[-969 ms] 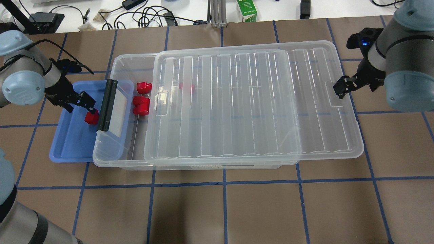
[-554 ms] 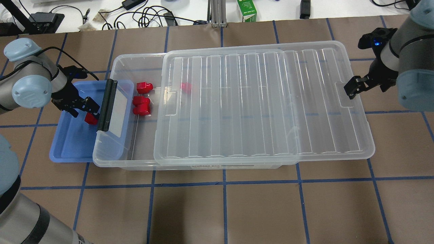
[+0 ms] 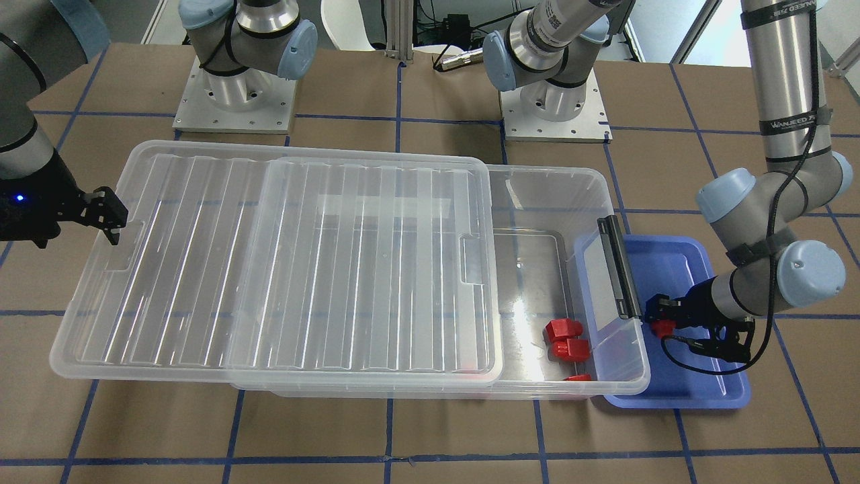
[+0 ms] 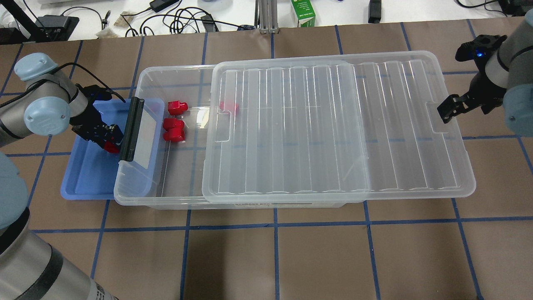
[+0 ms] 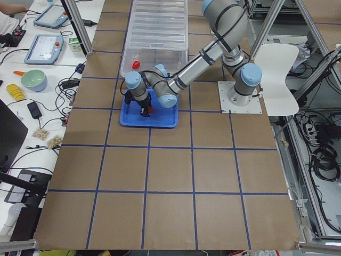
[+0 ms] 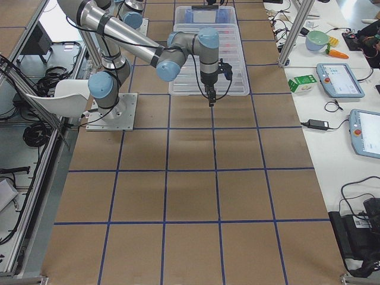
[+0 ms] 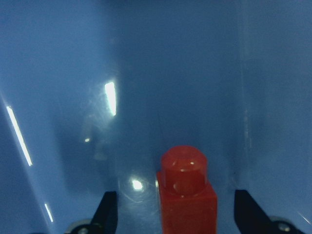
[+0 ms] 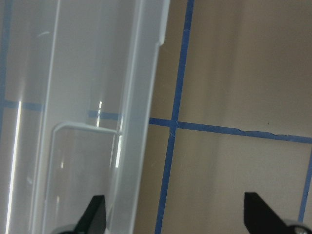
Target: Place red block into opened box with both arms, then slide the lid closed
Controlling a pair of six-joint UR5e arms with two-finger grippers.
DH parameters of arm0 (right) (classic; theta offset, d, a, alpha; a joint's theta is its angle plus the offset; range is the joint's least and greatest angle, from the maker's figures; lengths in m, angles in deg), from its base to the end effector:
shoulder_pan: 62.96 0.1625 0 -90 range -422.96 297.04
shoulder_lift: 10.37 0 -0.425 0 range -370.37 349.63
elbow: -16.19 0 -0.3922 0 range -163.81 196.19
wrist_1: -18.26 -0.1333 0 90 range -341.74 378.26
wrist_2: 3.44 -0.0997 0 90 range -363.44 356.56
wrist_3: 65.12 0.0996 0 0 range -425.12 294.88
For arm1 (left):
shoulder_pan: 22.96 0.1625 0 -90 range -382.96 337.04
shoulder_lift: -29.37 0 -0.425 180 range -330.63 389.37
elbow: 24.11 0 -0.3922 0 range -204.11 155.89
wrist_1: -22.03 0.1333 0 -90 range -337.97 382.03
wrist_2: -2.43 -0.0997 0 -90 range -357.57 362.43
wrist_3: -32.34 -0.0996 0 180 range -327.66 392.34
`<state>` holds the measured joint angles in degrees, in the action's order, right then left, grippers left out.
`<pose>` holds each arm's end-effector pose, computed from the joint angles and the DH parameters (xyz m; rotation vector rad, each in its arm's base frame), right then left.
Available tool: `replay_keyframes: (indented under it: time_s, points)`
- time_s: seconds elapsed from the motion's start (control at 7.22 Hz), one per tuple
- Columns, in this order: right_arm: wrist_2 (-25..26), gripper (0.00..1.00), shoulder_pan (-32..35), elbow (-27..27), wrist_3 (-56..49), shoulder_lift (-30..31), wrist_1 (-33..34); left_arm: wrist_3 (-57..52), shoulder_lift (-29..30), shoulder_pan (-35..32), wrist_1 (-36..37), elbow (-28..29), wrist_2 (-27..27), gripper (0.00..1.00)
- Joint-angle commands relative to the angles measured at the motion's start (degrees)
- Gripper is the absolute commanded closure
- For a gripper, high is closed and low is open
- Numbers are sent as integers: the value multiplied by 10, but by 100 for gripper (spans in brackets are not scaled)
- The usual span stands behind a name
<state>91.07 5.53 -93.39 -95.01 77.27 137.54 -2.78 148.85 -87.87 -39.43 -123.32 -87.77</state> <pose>-0.0640 -0.5045 0.3549 0.2125 -3.0053 0.1227 0.1323 -0.5960 0.1717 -0.2668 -3.0349 -0.2367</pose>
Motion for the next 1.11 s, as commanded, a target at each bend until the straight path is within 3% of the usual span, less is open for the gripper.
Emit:
replay_keyframes:
  time_s: [0.0,0.42,0.69,0.97]
  points:
    - [-2,0,-32,0,-26,3,-2,1,-6,-1,-1,6,2,100]
    - [-6,0,-33,0,-25,3,-3,0,-56,-6,-19,37,-2,100]
    - [-9,0,-28,44,-6,13,-79,1,-106,-12,-69,76,-4,100]
    - [-10,0,-26,143,2,38,-227,7,-157,-18,-154,124,1,100]
